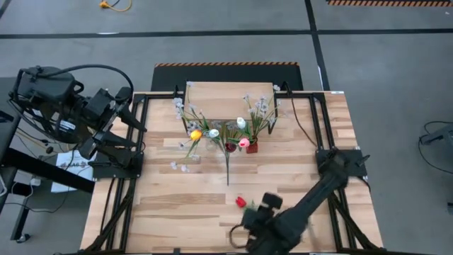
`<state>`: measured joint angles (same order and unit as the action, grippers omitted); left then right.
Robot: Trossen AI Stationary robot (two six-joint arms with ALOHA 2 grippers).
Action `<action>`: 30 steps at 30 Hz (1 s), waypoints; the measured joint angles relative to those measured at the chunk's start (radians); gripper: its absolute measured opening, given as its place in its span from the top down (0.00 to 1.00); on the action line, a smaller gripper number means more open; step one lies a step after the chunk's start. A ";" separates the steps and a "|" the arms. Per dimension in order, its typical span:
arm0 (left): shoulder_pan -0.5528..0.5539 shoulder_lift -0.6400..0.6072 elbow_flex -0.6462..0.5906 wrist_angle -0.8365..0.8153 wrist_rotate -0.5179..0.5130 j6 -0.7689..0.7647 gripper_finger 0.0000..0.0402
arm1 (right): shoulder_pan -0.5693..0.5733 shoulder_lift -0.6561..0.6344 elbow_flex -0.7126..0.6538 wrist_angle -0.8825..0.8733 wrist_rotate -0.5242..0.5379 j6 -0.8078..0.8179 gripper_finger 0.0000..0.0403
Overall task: Pick and place flowers into a vace then onto a shelf
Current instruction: Put the red flower into the transparent vase
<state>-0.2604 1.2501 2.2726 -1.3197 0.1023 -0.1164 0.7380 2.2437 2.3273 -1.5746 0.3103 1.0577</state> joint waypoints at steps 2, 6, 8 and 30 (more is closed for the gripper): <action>0.000 0.000 0.000 -0.001 0.000 -0.001 0.52 | 0.002 -0.090 -0.032 0.008 0.094 0.006 0.68; 0.000 0.000 0.000 -0.001 -0.001 -0.004 0.52 | 0.006 -0.293 -0.165 0.005 0.230 0.047 0.70; 0.000 0.000 0.000 0.000 -0.002 -0.010 0.52 | 0.004 -0.385 -0.253 0.011 0.271 0.057 0.70; 0.000 0.000 0.000 0.084 -0.082 -0.065 0.52 | 0.060 -0.728 -1.290 0.982 0.064 0.149 0.70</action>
<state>-0.2607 1.2503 2.2723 -1.2358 0.0208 -0.1810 0.7976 1.5160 1.0378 -0.5925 0.3739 1.2063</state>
